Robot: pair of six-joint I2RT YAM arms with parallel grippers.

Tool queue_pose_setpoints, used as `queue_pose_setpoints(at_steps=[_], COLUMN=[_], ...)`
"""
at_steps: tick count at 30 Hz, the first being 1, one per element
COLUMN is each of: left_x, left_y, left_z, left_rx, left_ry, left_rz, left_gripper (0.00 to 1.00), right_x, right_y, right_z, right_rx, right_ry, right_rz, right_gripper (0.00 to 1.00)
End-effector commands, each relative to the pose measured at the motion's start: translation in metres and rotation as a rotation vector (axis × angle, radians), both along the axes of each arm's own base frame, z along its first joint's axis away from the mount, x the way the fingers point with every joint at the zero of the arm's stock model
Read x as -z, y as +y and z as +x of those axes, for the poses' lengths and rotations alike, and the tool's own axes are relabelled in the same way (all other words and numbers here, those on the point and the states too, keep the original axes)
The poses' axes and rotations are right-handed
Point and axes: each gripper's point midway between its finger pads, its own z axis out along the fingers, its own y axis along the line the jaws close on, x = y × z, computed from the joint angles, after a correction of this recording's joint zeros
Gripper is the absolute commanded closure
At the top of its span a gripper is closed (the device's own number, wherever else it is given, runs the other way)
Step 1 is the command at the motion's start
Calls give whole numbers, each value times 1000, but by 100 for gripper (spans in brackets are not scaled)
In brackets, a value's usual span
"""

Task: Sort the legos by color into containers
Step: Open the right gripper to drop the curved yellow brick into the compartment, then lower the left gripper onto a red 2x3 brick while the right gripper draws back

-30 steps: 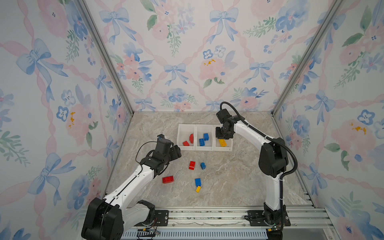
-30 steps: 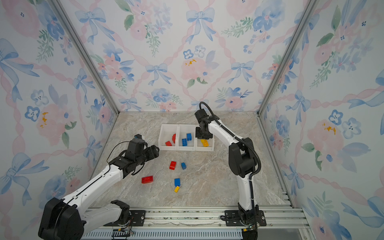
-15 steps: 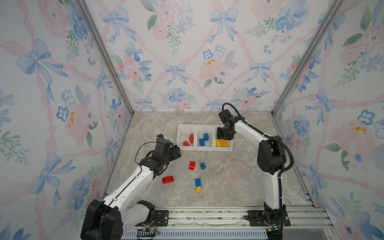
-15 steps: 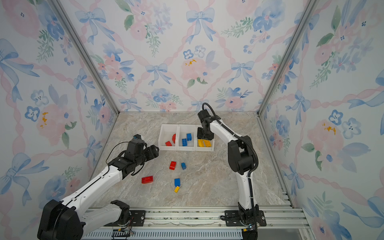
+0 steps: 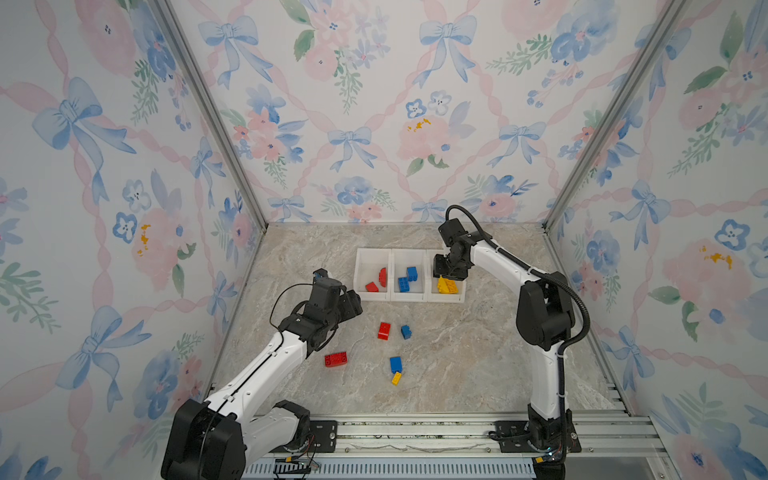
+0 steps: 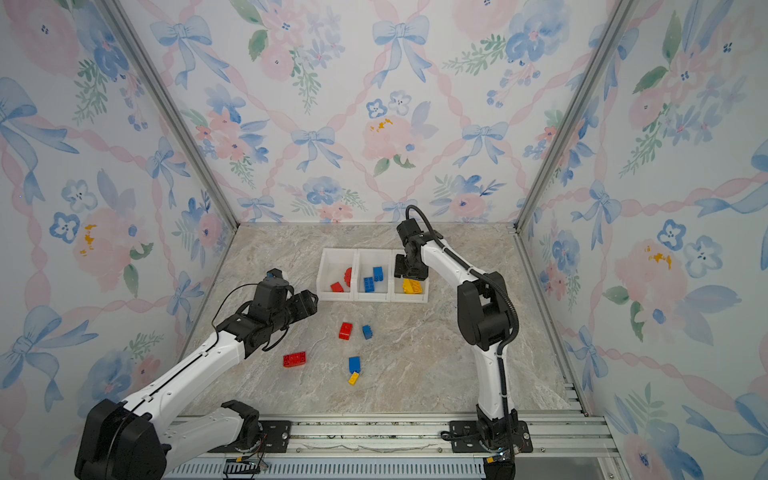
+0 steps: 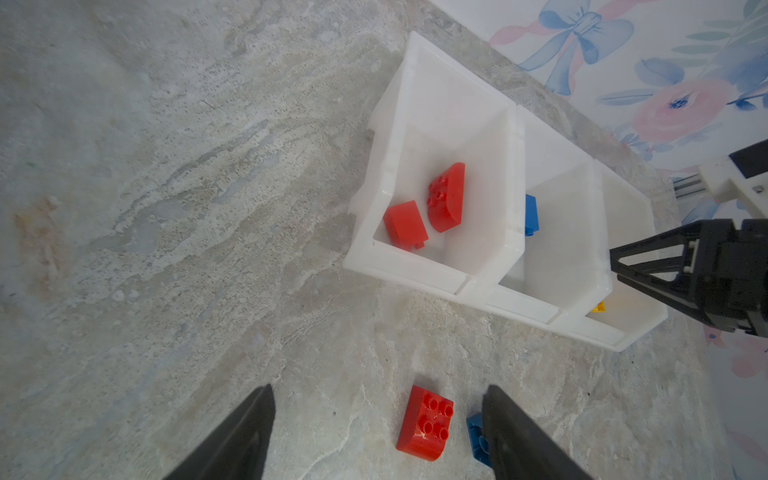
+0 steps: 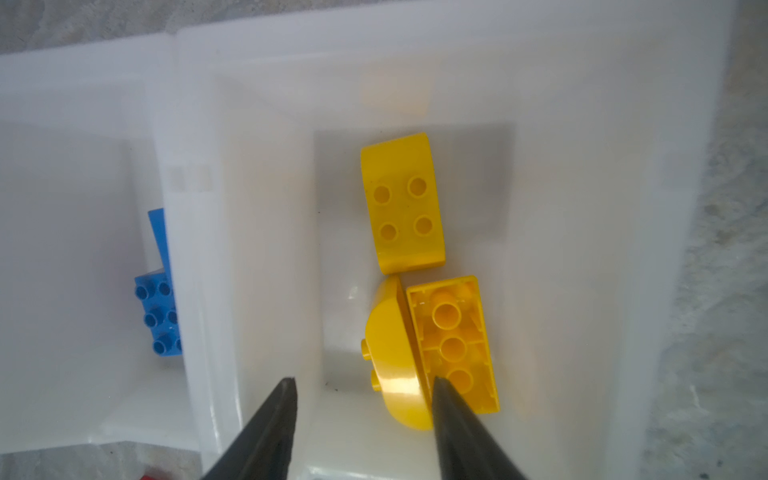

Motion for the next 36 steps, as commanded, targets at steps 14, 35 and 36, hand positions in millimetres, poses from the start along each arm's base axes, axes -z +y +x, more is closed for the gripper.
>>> queue_pose_setpoints(at_steps=[14, 35, 36], left_x=[34, 57, 59], left_y=[17, 28, 29], left_z=[-50, -106, -109], left_rx=[-108, -468, -490], left_ry=[169, 490, 513], left_rz=[-54, -235, -240], left_gripper=[23, 35, 36], right_x=[-44, -60, -60], right_y=[-9, -14, -14], right_z=[-61, -118, -120], right_rx=[-46, -132, -137], right_ry=[-30, 41, 43], right_rz=[-4, -42, -40], right_gripper=[28, 15, 14])
